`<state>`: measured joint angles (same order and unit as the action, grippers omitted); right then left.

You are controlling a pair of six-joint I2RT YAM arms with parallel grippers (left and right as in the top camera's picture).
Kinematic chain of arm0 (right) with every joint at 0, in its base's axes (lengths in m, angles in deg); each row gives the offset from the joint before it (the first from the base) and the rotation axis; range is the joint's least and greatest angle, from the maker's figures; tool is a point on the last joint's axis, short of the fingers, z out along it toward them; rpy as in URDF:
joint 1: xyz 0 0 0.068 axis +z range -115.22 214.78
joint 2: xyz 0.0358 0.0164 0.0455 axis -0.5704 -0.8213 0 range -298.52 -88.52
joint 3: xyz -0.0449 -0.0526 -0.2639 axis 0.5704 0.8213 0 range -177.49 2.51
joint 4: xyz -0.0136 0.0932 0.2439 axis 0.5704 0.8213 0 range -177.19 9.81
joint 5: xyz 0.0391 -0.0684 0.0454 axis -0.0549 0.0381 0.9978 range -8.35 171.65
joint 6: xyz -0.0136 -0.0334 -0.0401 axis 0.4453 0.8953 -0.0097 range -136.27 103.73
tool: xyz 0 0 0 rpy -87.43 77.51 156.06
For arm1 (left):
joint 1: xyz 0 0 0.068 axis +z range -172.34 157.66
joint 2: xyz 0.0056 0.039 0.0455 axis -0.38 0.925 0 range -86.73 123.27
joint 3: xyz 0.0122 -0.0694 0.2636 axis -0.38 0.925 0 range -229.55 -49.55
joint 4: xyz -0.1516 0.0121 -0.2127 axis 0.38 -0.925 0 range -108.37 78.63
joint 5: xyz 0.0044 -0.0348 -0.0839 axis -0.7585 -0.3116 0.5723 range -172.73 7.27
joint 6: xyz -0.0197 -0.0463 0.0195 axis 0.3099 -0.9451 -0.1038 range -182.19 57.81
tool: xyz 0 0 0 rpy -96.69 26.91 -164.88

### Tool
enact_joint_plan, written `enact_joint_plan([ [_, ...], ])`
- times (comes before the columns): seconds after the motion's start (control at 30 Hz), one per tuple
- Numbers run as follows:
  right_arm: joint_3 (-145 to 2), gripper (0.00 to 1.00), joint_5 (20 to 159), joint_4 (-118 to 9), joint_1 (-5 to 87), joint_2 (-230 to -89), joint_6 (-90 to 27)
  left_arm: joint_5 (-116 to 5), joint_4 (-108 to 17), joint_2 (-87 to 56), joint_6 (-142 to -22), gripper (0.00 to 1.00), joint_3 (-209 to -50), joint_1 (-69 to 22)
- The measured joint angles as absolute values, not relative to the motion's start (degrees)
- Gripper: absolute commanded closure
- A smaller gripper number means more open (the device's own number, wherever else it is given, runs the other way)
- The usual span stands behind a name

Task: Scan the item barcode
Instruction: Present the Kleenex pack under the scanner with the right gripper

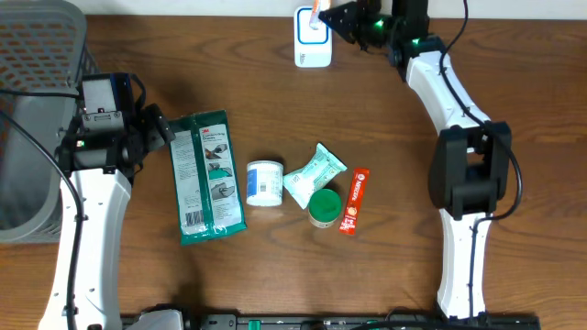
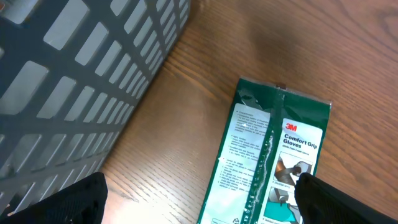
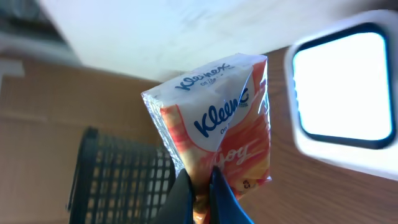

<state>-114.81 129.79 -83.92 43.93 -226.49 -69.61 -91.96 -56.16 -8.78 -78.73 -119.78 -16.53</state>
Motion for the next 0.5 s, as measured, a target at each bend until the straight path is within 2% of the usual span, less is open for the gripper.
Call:
enact_joint_plan([
  [0.5, -114.8, 0.99, 125.7, -97.4, 44.2, -233.7, -84.4, -92.0, -56.1, -8.8, -78.7, 0.04, -119.8, -16.5],
])
